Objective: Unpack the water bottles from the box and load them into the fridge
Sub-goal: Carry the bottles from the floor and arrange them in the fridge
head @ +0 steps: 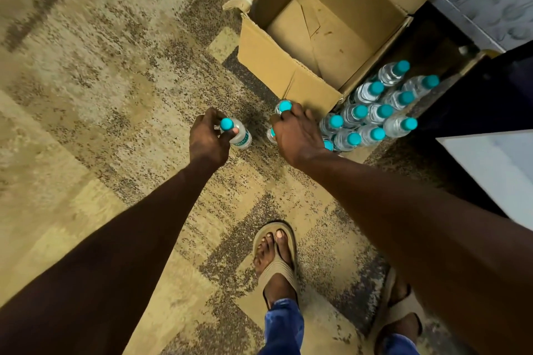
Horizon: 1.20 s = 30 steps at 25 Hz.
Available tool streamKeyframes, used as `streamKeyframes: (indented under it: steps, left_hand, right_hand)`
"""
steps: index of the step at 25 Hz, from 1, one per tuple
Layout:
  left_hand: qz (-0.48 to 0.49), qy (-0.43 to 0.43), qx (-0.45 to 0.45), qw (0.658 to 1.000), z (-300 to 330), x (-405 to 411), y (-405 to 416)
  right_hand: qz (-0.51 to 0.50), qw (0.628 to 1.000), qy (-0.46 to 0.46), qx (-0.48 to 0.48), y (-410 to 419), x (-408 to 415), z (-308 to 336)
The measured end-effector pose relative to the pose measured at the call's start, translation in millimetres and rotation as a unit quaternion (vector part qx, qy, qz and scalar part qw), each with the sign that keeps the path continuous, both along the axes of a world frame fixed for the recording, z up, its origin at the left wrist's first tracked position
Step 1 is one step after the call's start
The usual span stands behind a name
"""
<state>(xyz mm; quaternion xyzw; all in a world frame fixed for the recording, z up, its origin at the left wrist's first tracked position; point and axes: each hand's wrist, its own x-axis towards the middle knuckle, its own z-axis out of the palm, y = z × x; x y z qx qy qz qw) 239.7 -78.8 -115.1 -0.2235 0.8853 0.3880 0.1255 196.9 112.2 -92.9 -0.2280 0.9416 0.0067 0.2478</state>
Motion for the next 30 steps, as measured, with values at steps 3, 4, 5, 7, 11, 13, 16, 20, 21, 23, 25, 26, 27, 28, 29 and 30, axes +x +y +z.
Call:
streamKeyframes:
  steps: [3, 4, 5, 7, 11, 13, 16, 20, 21, 23, 25, 26, 27, 28, 29, 30]
  left_hand:
    - [0.015, -0.035, -0.001, 0.999, -4.2, -2.7, 7.5]
    - [0.027, -0.042, 0.002, 0.999, -7.5, -1.6, 10.7]
    - [0.042, -0.044, 0.008, 0.998, -10.7, 0.6, 14.1]
    - [0.057, -0.038, 0.019, 0.997, -13.0, 13.0, 19.4]
    - [0.027, 0.039, 0.032, 0.998, -3.1, 30.7, 21.6]
    - [0.029, 0.069, 0.063, 0.995, 10.5, 31.4, 20.5]
    - [0.078, 0.097, 0.166, 0.978, 40.2, 30.4, 18.9]
    - [0.087, 0.132, 0.221, 0.962, 89.4, 24.8, 23.7]
    - [0.089, 0.139, 0.241, 0.956, 104.1, 21.6, 29.4]
    - [0.077, 0.146, 0.27, 0.949, 132.5, 16.2, 45.6]
    - [0.052, 0.146, 0.285, 0.946, 159.3, 13.2, 69.3]
    - [0.039, 0.144, 0.295, 0.944, 170.9, 12.3, 82.7]
    - [0.025, 0.142, 0.303, 0.942, 182.6, 12.1, 98.8]
    - [0.015, 0.14, 0.311, 0.94, 193.2, 12.7, 115.0]
    - [0.008, 0.138, 0.321, 0.937, 202.8, 13.0, 131.1]
    - [0.002, 0.135, 0.332, 0.933, 210.4, 13.0, 145.6]
  right_hand:
    - [0.0, 1.0, 0.002, -0.001, -1.4, -3.9, -5.6]
    - [-0.002, 1.0, 0.001, 0.0, -1.5, -3.0, -9.0]
    - [-0.002, 1.0, 0.002, 0.001, -1.0, -1.3, -11.8]
    - [0.002, 1.0, 0.009, -0.008, 2.4, 4.7, -14.4]
    - [-0.024, 0.995, 0.007, -0.094, 12.1, 4.3, -5.3]
    - [-0.09, 0.976, -0.013, -0.196, 16.6, -0.3, 8.5]
    - [-0.184, 0.913, -0.047, -0.36, 25.6, -10.7, 37.7]
    - [-0.3, 0.806, -0.102, -0.5, 46.7, -23.9, 81.9]
    - [-0.327, 0.775, -0.11, -0.53, 54.0, -25.5, 94.9]
    - [-0.381, 0.693, -0.138, -0.597, 68.7, -25.2, 120.3]
    - [-0.444, 0.6, -0.161, -0.645, 81.6, -19.0, 142.6]
    - [-0.474, 0.564, -0.165, -0.656, 87.5, -14.6, 151.3]
    - [-0.503, 0.541, -0.166, -0.653, 96.1, -9.4, 160.5]
    - [-0.53, 0.515, -0.173, -0.651, 106.6, -5.0, 166.2]
    - [-0.553, 0.491, -0.186, -0.647, 117.8, -0.7, 173.9]
    - [-0.573, 0.463, -0.204, -0.645, 130.1, 3.6, 177.2]
